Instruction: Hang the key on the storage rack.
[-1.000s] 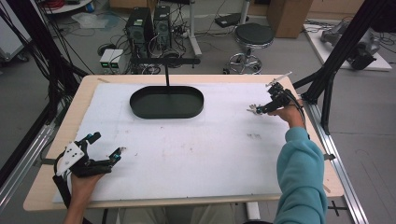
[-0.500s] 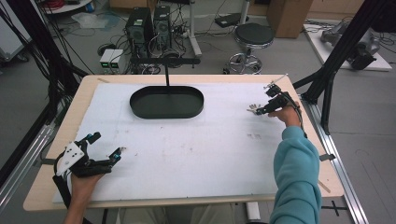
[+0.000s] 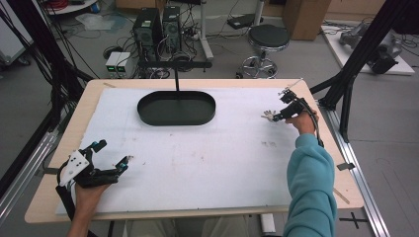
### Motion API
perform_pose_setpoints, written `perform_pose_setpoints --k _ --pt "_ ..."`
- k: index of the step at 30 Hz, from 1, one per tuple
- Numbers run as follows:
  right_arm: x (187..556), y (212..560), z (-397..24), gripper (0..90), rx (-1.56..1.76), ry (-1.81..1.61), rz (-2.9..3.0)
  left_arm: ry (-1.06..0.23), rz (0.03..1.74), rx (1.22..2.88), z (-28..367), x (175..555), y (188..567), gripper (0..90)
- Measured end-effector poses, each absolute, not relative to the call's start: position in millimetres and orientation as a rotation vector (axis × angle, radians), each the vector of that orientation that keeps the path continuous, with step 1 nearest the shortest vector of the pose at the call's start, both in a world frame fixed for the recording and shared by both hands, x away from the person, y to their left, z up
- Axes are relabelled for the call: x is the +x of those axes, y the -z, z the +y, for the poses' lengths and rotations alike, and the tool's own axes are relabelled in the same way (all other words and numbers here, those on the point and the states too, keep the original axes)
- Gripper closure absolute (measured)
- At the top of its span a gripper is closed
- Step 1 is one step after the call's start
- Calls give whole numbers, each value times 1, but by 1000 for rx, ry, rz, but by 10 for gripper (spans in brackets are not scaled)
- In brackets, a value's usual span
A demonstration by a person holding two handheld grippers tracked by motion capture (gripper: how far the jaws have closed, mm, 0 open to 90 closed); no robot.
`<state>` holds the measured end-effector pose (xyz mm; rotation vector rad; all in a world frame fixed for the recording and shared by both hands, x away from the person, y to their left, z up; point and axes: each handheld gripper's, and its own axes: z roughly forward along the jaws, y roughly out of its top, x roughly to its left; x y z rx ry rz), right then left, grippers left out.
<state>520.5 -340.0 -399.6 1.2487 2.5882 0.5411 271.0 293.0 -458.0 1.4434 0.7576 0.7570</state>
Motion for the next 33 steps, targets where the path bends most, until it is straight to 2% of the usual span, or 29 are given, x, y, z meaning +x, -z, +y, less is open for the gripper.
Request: perform_pose_setpoints --k 2,3,4,7,12,21,33 --pt "521 400 -340 531 1239 -544 2592 -757 758 1443 293 271 458 17" --pt "521 401 -339 576 1240 -536 2598 -755 760 1443 293 271 458 17" --pt "521 401 -339 576 1240 -536 2598 -757 759 1443 293 271 458 17" --pt "522 402 -339 651 1243 -532 2605 -757 759 1443 293 271 458 17" --pt "523 403 -339 679 1271 -514 2604 -755 759 1443 293 271 458 17" --pt "523 405 -338 795 1274 -524 2622 -752 761 1439 293 271 458 17" --pt "523 403 -336 865 1259 -519 2629 -755 762 1439 293 271 458 17"
